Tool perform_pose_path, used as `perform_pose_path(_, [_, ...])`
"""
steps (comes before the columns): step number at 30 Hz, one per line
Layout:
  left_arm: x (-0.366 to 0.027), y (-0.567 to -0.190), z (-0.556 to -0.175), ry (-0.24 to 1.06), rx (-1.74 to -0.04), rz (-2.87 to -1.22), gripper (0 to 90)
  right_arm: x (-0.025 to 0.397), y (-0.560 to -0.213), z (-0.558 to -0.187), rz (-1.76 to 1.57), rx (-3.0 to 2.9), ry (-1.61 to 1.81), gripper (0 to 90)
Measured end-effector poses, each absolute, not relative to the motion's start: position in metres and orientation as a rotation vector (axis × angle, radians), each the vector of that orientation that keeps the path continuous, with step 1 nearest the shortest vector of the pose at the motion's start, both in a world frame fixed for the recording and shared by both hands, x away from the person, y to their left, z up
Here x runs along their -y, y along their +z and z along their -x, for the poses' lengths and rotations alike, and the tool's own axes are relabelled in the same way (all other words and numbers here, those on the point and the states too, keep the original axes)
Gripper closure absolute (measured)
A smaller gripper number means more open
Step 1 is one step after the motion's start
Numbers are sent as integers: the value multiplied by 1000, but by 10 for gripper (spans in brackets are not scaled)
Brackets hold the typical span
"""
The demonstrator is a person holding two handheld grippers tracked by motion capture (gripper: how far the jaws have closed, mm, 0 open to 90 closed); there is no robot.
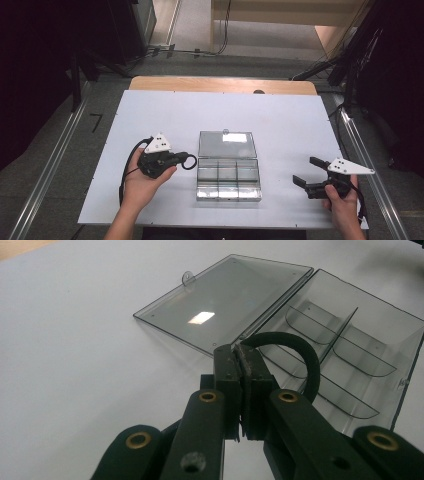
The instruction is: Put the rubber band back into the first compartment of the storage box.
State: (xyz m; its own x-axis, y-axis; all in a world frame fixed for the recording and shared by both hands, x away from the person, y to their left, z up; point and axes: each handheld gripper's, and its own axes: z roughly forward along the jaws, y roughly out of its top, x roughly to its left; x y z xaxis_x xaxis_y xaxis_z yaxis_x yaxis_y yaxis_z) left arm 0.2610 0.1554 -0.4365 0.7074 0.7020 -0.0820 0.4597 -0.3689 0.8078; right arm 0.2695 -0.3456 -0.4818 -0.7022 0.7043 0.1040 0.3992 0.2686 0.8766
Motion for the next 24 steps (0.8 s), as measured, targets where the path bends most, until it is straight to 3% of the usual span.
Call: perform_pose_path(24, [-143,-438,-264,330,-879,-2022,880,344,-484,-270,-1012,-2247,1401,0])
